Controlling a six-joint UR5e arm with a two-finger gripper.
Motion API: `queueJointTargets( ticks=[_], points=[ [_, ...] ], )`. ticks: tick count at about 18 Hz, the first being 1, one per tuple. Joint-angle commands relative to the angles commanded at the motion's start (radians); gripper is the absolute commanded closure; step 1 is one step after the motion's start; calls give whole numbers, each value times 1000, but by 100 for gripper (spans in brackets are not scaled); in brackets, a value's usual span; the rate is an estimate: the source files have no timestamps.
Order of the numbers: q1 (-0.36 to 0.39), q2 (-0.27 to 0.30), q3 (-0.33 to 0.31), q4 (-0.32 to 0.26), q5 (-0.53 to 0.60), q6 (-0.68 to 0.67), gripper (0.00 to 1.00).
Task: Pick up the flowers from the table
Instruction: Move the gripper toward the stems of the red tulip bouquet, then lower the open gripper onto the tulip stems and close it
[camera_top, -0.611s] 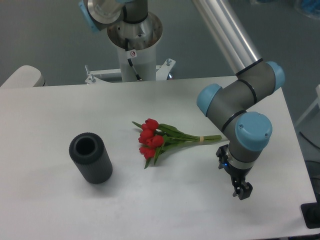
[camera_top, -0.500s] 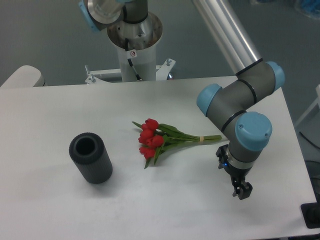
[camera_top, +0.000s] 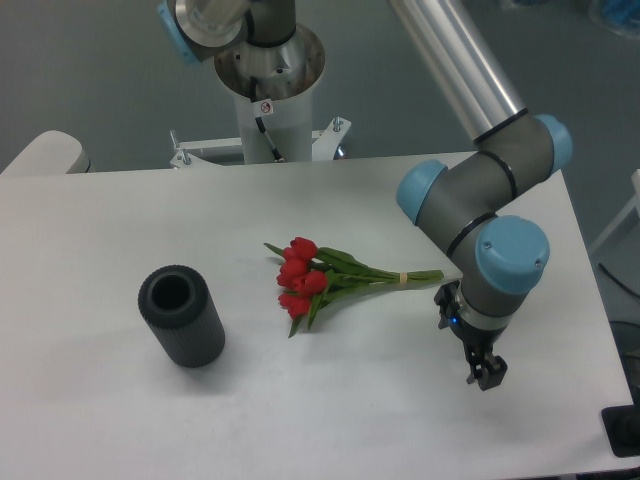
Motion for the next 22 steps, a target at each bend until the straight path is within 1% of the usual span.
queueJointTargets(
  ticks=[2,4,6,7,10,11,15,19,22],
  points=[
    [-2,29,-49,-5,6,31,0],
    [-9,57,-97,-5,6,34,0],
    [-9,91,-167,11,8,37,0],
    [-9,100,-184,14,8,45,0],
    [-6,114,-198,11,9,97,0],
    [-6,118,-212,9,9,101,0],
    [-9,167,-334,37,-2,104,0],
    [-14,177,-393,47,-6,111,0],
    [-26,180,-426,50,-66,98,0]
  ],
)
